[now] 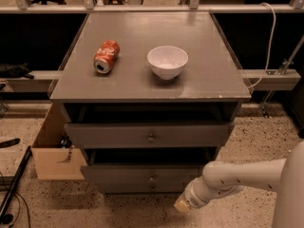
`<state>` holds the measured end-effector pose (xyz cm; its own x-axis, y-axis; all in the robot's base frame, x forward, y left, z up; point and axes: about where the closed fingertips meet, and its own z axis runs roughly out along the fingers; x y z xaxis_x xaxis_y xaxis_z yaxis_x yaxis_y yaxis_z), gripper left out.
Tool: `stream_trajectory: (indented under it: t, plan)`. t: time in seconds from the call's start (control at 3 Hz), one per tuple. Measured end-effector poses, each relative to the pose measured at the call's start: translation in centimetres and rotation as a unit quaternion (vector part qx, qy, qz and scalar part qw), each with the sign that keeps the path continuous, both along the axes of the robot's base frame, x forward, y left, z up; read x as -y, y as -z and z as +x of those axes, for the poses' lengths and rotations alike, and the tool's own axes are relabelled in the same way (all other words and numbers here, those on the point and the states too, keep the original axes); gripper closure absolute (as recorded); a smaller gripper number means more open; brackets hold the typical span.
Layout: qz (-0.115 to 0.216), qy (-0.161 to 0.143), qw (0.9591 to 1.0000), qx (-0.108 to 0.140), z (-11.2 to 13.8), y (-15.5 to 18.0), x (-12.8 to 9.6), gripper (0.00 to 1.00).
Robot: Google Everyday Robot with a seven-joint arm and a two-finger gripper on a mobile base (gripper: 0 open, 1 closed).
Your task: Close middle drawer
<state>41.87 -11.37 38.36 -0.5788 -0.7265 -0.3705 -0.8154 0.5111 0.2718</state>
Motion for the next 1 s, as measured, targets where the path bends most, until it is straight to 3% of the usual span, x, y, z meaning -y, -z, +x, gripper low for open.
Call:
stream_trajectory:
  t: [0.33, 0.67, 1.0]
  plan:
    - [-0.013, 0.001, 0.9999, -0.001, 5.5, 1.4, -0.8, 0.99]
    - [-0.021, 0.008, 0.9997, 0.010, 9.5, 1.9, -1.0, 1.00]
    - [-0.021, 0.008, 0.9997, 0.010, 9.4, 1.9, -1.0, 0.82]
